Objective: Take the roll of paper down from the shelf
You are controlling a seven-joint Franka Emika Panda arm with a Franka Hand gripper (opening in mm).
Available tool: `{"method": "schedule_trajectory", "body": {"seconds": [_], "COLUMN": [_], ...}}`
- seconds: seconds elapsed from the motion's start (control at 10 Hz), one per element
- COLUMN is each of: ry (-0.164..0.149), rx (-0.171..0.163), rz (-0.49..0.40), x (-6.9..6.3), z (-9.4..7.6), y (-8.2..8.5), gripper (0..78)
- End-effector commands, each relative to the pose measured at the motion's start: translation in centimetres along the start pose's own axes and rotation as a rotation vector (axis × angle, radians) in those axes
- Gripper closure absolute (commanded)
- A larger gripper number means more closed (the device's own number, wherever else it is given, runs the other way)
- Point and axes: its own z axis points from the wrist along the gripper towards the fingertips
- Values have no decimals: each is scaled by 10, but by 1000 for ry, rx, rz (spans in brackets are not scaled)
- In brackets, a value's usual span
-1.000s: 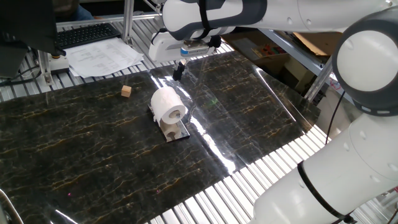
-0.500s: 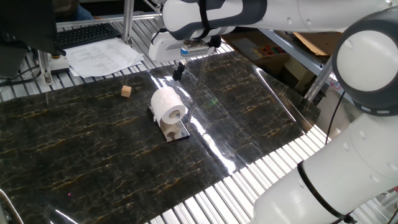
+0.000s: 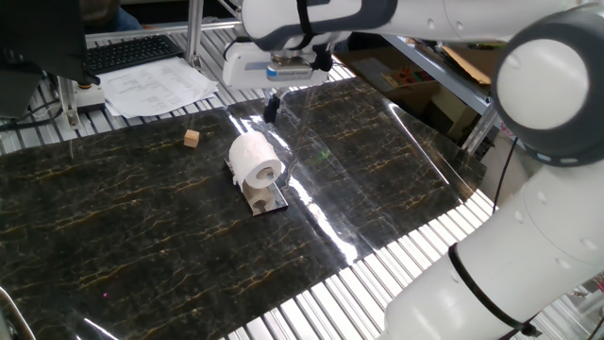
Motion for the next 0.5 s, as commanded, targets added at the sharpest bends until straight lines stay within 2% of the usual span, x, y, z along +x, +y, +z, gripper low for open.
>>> {"method": "schedule_trajectory", "body": {"seconds": [0.1, 0.5], "ry": [20, 22], "rx": [-2, -10], "rz": [-31, -33], "x": [-10, -22], "z": [-1, 1], "y": [-11, -17], "gripper": [776, 776]}}
